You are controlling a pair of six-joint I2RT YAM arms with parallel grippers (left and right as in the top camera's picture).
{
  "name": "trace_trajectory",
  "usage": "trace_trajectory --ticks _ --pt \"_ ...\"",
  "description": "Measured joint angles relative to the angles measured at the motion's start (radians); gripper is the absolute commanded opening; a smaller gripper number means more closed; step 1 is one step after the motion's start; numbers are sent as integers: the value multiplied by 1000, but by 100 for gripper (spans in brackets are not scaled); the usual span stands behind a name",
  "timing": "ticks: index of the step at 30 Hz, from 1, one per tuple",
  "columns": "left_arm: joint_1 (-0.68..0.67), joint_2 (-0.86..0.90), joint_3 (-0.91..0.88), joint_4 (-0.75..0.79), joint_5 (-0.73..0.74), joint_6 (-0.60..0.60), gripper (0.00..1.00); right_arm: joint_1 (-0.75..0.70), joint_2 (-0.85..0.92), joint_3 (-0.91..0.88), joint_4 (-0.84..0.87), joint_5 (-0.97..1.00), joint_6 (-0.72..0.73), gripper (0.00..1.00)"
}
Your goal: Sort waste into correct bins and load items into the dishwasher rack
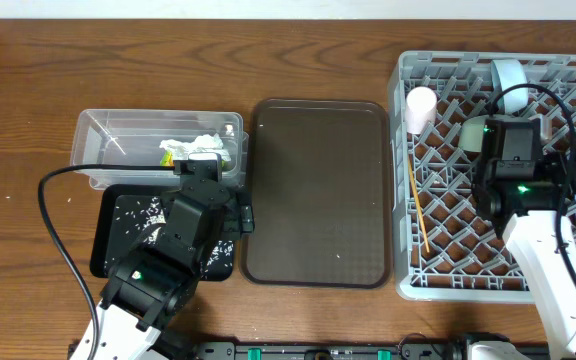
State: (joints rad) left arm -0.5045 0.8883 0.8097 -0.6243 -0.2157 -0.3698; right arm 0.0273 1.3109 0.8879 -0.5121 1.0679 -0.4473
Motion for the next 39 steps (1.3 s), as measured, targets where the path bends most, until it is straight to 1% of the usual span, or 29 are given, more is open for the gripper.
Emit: trace_trajectory --ticks 5,7,9,10,11,12,13,14,18,23,26,29,34,39 --pt "0 0 0 0 0 0 91 43 0 0 0 -34 108 99" --pt "0 0 0 0 0 0 91 57 -5 1 -19 -99 154 93" --pt "0 0 0 0 0 0 91 63 -16 10 -56 -207 190 82" --pt "0 0 0 0 0 0 91 63 -24 19 -71 -266 211 69" --pt "0 0 0 0 0 0 91 61 -33 38 -91 -334 234 51" --pt "0 0 0 0 0 0 91 55 -42 62 -106 -393 259 23" --pt "0 0 0 0 0 0 91 51 -51 86 -116 -441 283 2" --pt "0 0 0 0 0 0 91 42 -63 122 -127 -502 306 1" --pt "0 0 0 0 0 0 91 5 -115 276 -158 -690 366 1" --pt "0 0 0 0 0 0 91 -82 -169 444 -215 -801 415 1" --pt "0 0 0 0 0 0 91 -212 -179 489 -255 -827 459 1" --pt "0 0 0 0 0 0 91 -358 -172 491 -299 -858 495 1" --pt "0 0 0 0 0 0 91 -607 -123 491 -325 -967 529 1" --pt "0 0 0 0 0 0 91 -773 -53 491 -352 -1047 564 1"
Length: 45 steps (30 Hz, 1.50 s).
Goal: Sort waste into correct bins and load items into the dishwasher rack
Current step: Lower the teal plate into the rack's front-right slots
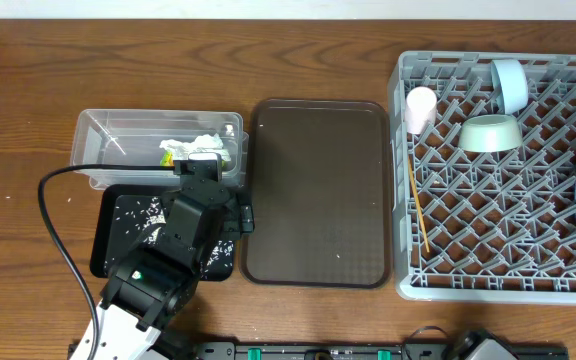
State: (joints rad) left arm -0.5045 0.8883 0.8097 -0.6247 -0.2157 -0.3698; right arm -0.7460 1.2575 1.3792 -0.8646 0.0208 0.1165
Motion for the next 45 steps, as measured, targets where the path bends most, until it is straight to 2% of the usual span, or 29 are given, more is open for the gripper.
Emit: trace_trajectory --ticks 5,11,21,34,40,43,45 --pt "0 0 0 0 0 0 91 -80 86 0 -90 -30 52 1" --pt "0 0 0 0 0 0 91 -92 153 0 -161 -57 121 1" --pt "0 0 0 0 0 0 91 -92 154 0 -243 -260 151 1" --pt "0 0 0 0 0 0 91 -92 154 0 -304 -310 155 2" --pt "0 0 0 0 0 0 91 -89 154 0 -348 -313 151 4" --pt "0 0 0 0 0 0 91 -77 154 0 -374 -312 150 11" --pt "0 0 0 0 0 0 91 -53 154 0 -381 -313 150 20"
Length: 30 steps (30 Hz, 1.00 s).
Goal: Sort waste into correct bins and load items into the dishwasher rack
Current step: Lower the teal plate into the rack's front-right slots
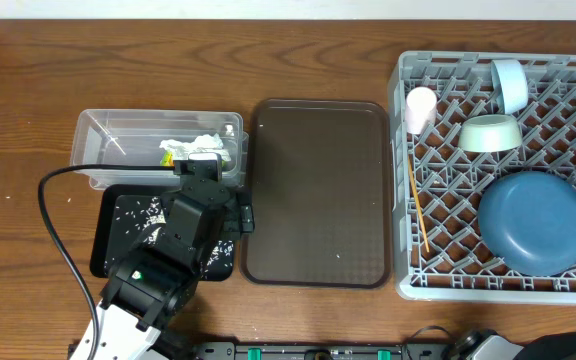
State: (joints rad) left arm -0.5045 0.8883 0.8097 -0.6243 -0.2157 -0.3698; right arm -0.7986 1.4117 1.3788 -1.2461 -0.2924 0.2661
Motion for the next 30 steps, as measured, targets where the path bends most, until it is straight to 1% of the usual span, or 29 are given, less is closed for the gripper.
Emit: trace_trajectory --ticks 2,3,4,5,7,15,21,24,30 --pt "0 0 0 0 0 0 91 33 0 0 -4 -3 -7 32" --pt "0 0 0 0 0 0 91 51 0 0 -5 -3 -11 39" --pt "0 0 0 0 0 0 91 72 0 0 -6 -2 -13 49" --pt "0 0 0 0 0 0 91 99 0 0 -6 -4 -22 69" --pt "0 0 0 0 0 0 91 140 0 0 -7 -4 -25 99" --pt "0 0 0 0 0 0 91 344 0 -11 18 5 -51 99" --pt "0 0 0 0 0 0 91 494 0 -80 21 79 -66 99" --pt "0 0 0 0 0 0 91 531 0 -121 19 97 -66 99" --pt "0 0 0 0 0 0 91 534 0 -149 17 115 -67 99"
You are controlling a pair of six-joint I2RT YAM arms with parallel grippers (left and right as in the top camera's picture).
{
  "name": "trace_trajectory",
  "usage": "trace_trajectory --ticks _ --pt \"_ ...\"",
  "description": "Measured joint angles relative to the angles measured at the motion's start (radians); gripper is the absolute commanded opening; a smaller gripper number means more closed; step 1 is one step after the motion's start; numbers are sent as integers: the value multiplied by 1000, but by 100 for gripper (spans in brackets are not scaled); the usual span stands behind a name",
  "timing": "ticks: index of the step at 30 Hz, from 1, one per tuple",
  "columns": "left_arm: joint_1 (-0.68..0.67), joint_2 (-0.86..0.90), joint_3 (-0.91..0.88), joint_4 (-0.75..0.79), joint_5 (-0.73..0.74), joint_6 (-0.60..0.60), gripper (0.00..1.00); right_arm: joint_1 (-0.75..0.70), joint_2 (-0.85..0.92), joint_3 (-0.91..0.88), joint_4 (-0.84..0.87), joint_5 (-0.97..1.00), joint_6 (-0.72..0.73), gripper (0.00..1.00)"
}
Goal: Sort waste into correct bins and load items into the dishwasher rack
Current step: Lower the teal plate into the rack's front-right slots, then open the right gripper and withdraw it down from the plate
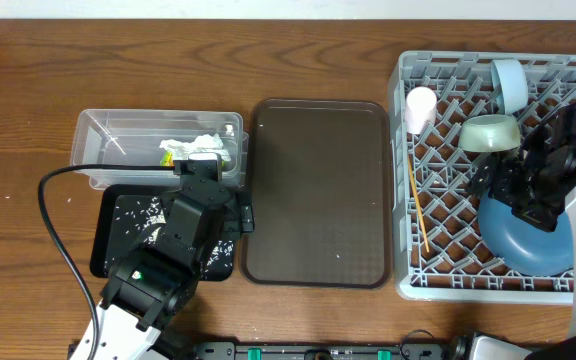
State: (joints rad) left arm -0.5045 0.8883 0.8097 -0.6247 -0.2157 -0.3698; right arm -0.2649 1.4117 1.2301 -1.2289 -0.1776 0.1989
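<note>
The grey dishwasher rack (pixel 404 180) on the right holds a pink cup (pixel 420 108), a light-blue cup (pixel 510 85), a pale green bowl (pixel 490 133), a yellow stick (pixel 418 205) and a big blue bowl (pixel 518 248) at its front right. My right gripper (pixel 508 188) hangs over the blue bowl's back edge, and its fingers are not readable from above. My left gripper (pixel 205 160) sits at the near edge of the clear bin (pixel 118 135), which has crumpled waste inside. Its fingers are hidden.
A brown tray (pixel 318 190) lies between the bins and the rack. A black bin (pixel 128 225) speckled with white bits sits in front of the clear bin, partly under my left arm. A black cable loops at the left.
My right arm has come back into view and now covers the upper part of the blue bowl. The bowl lies in about the same spot. The left arm has not moved.
My right gripper was over the green bowl in the rack, with something blue at the right edge. Then the arm was gone and the green bowl lay in the rack. Then the blue bowl lay in the rack's front right, and now my right gripper is over it.
</note>
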Motion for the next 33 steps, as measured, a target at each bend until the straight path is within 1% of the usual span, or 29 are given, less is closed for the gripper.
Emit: trace_trajectory --ticks 27,30,33 --pt "0 0 0 0 0 0 91 0 -1 -1 0 14 -2 99" --pt "0 0 0 0 0 0 91 0 -22 -11 3 14 -2 99" --pt "0 0 0 0 0 0 91 1 -83 -28 5 14 -2 99"
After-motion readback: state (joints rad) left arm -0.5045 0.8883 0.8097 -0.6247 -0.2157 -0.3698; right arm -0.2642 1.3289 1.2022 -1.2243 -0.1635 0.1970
